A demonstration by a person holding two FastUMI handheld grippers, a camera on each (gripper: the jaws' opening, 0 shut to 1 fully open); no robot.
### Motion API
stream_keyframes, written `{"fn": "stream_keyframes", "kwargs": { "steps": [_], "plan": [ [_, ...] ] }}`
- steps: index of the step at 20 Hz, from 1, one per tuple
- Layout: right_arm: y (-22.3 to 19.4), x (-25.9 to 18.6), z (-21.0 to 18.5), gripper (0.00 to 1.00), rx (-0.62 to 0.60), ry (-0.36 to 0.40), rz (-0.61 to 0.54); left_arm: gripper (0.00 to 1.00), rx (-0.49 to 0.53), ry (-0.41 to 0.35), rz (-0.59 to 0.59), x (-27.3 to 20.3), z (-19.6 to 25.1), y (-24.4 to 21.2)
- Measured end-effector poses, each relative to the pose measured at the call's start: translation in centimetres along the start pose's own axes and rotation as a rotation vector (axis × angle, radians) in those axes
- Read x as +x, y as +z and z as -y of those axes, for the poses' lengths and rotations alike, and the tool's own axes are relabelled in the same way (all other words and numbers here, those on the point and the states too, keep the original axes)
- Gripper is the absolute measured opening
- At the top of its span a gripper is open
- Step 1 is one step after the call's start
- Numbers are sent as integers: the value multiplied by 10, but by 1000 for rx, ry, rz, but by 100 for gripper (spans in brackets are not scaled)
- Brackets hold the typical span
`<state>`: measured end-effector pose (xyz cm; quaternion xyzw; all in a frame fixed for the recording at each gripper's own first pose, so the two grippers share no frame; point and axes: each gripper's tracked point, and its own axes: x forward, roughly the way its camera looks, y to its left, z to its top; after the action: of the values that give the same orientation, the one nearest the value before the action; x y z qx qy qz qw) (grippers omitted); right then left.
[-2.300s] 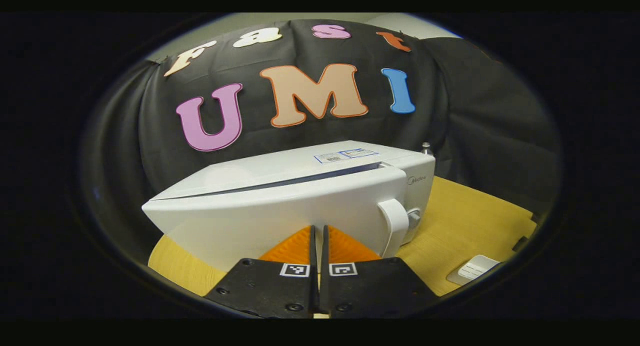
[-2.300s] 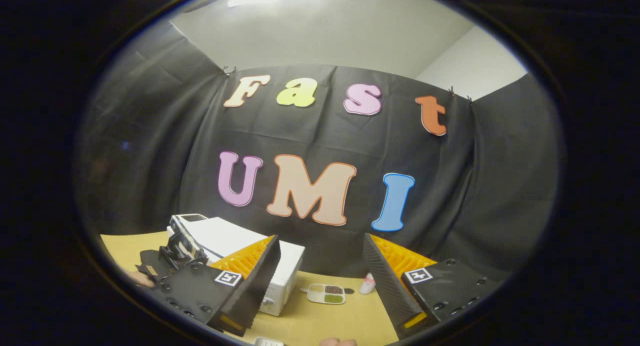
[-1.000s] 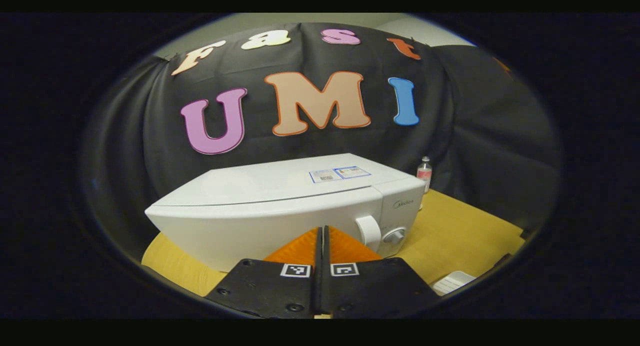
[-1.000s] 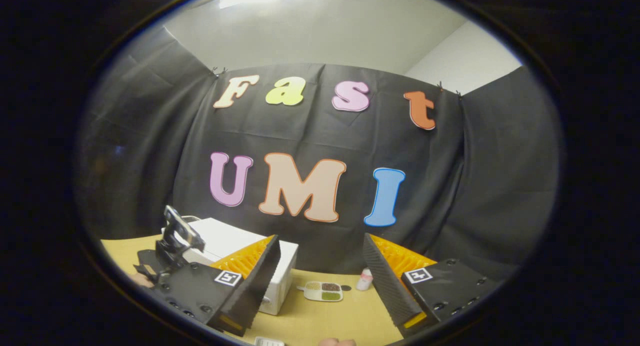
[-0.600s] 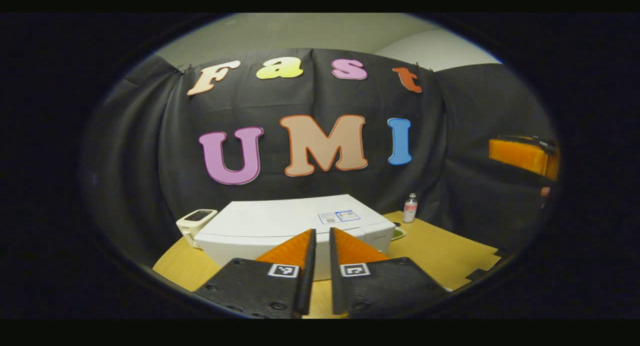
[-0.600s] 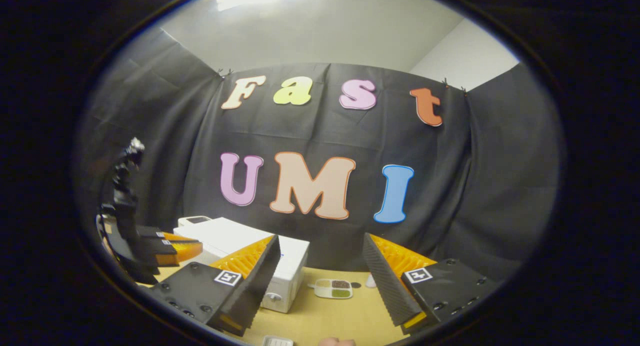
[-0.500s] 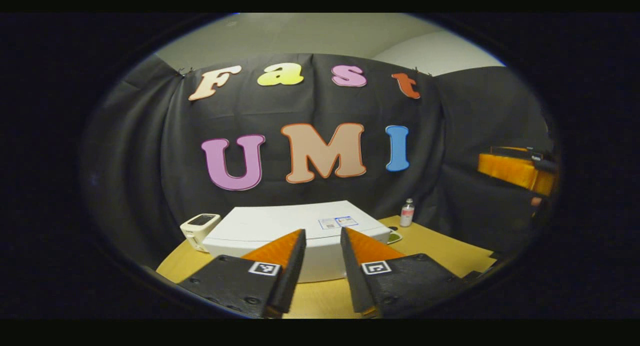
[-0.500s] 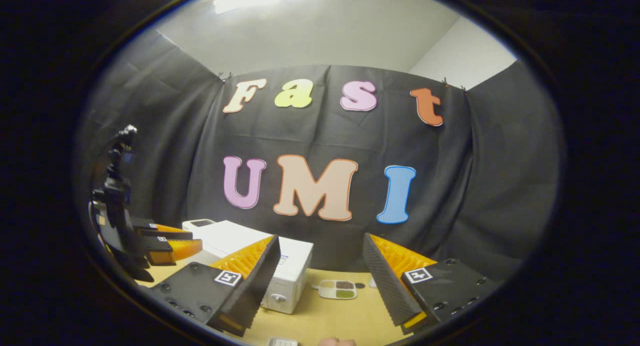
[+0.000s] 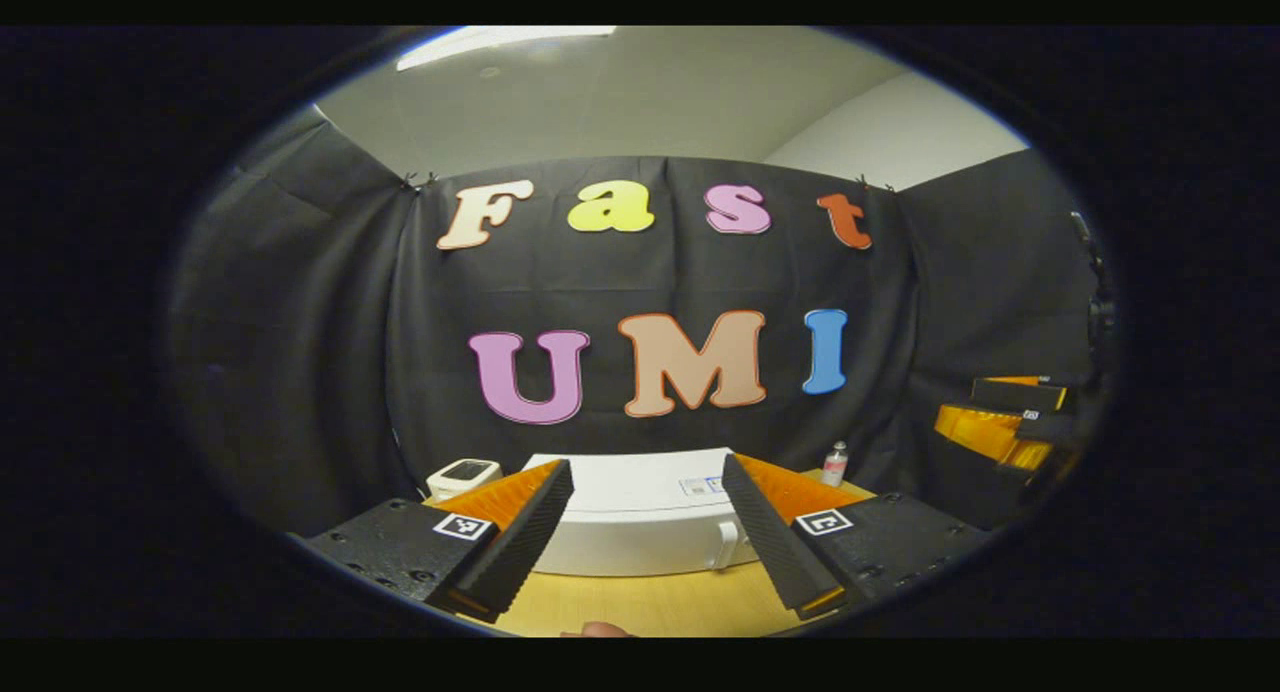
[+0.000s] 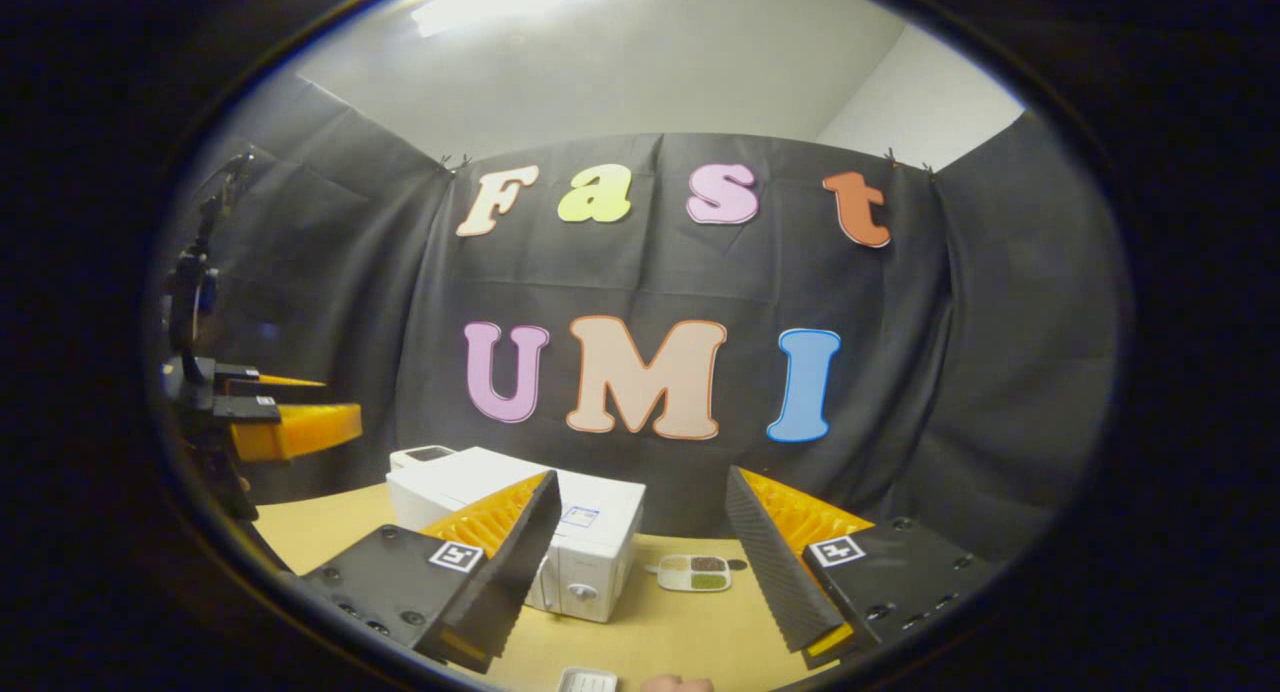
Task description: Open the microwave oven with the left hand, put the food in, and close the microwave oven.
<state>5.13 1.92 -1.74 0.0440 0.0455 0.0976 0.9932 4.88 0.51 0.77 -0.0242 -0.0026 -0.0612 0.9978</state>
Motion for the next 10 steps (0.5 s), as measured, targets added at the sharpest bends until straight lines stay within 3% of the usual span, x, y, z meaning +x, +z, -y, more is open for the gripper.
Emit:
{"fn": "stream_keyframes", "kwargs": {
  "steps": [5, 7, 10],
  "plan": [
    [2, -11, 10, 96, 11, -31, -1, 94, -38, 67, 24, -20, -19, 19],
    [3, -15, 7, 100, -7, -31, 1, 93, -36, 68, 24, -24, -17, 21],
    [3, -19, 1, 96, -30, -17, 7, 96, -23, 68, 20, -29, -15, 20]
  ]
}}
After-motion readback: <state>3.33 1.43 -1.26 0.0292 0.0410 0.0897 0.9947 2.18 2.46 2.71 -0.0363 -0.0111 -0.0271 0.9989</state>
